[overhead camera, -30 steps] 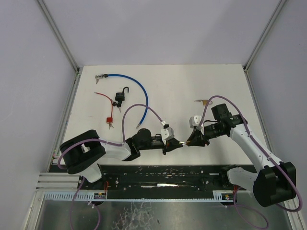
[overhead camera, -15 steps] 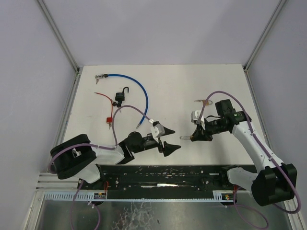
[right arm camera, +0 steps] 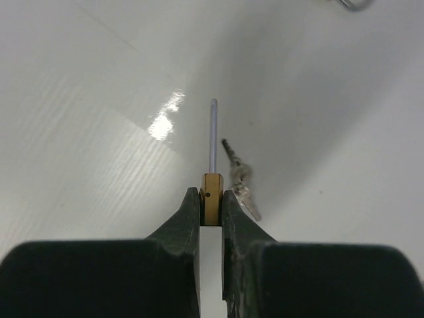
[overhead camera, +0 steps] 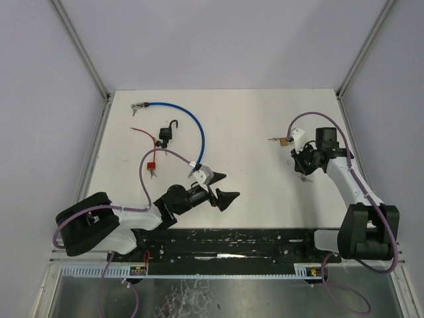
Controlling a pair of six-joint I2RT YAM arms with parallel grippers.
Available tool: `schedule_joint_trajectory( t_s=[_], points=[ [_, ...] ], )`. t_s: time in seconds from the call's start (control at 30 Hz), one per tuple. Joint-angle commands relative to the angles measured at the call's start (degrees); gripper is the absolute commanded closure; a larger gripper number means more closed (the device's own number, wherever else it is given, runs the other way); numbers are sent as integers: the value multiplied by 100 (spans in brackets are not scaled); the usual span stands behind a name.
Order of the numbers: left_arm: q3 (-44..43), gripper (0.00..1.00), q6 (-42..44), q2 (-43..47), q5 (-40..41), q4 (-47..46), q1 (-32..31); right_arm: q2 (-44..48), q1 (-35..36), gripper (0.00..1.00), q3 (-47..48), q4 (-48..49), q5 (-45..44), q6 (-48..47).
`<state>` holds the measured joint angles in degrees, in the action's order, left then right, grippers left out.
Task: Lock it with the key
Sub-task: Place the lock at the center of the board.
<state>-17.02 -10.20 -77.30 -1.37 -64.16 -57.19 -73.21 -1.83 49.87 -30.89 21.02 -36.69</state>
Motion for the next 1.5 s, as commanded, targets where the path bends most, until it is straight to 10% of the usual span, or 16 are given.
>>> schedule_joint_trajectory(
  t_s=[0.0, 0.97, 1.47],
  points=[
    [134, 13, -97, 113, 249, -53, 77, -224, -84, 95, -68, 801, -1350, 671],
    [630, 13, -40, 575, 645, -334, 205, -556, -108, 61, 43, 821, -1426, 859],
    [415, 14, -185, 861, 1220, 870, 418, 1104, -108, 59, -98, 422, 1381, 364]
  ],
)
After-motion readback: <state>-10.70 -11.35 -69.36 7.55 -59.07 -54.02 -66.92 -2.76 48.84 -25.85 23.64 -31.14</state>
